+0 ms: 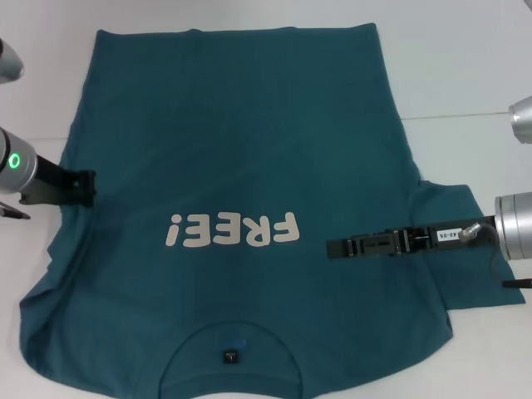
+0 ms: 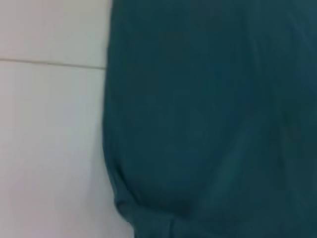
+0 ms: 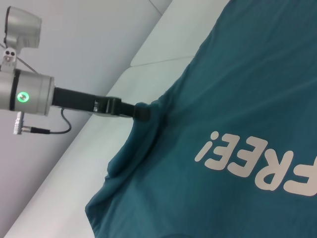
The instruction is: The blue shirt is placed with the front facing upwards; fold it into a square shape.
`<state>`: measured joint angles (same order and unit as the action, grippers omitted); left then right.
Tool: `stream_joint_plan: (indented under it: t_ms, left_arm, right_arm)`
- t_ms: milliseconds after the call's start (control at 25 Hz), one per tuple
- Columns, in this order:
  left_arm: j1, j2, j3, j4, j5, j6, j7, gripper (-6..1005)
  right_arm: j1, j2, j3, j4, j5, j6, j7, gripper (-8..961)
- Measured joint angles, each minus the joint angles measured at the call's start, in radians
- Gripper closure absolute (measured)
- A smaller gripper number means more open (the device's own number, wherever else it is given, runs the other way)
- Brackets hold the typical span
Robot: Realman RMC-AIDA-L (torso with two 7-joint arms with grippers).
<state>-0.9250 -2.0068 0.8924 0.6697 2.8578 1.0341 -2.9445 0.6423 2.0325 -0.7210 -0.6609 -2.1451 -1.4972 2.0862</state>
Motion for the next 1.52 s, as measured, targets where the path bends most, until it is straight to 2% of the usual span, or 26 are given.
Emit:
stream_joint_plan:
  t_ms: [160, 440, 600, 760, 840, 1000, 1080, 1160, 1320, 1520]
  left_arm:
    - [-0.008, 0.006, -0.014, -0.026, -0.001, -0.044, -0.02, 931]
    - [-0.008, -0.019, -0.024, -0.024, -0.01, -0.062, 0.004, 927]
    - [-0.009, -0.023, -0.017, -0.025, -0.01, -0.048, 0.011, 925]
    - [-0.006, -0.023, -0.015, -0.006, -0.008, 0.013, 0.02, 843]
    - [0.008, -0.027, -0.02, 0.044, -0.023, 0.074, 0.038, 801]
    - [0.065, -0.057, -0.023, 0.192, -0.09, 0.184, 0.095, 686]
    - [0.089, -0.064, -0.024, 0.244, -0.111, 0.223, 0.112, 611]
    - [0.115, -0.058, -0.025, 0.273, -0.118, 0.248, 0.113, 537]
    - [0.152, -0.033, -0.044, 0.245, -0.118, 0.251, 0.105, 343]
    - [0.171, -0.027, -0.099, 0.184, -0.116, 0.184, 0.104, 179]
  right_arm:
    - [-0.001, 0.0, 0.0, 0.0, 0.0, 0.0, 0.0, 41]
    - [-0.001, 0.0, 0.0, 0.0, 0.0, 0.004, 0.0, 41]
    - [-0.003, 0.0, 0.0, 0.0, -0.001, 0.004, 0.0, 41]
    - [-0.005, 0.0, 0.0, 0.0, 0.0, 0.005, 0.001, 41]
    - [-0.005, -0.001, 0.001, 0.0, 0.0, 0.005, 0.001, 41]
    - [-0.002, -0.002, 0.004, 0.0, -0.001, 0.009, 0.001, 42]
    - [0.0, -0.002, 0.003, 0.0, 0.0, 0.01, 0.001, 42]
    - [0.002, -0.002, 0.001, 0.0, 0.0, 0.01, 0.002, 42]
    - [0.003, -0.002, 0.0, 0.0, -0.001, 0.01, 0.006, 42]
    - [0.003, -0.002, 0.0, 0.001, -0.002, 0.009, 0.008, 42]
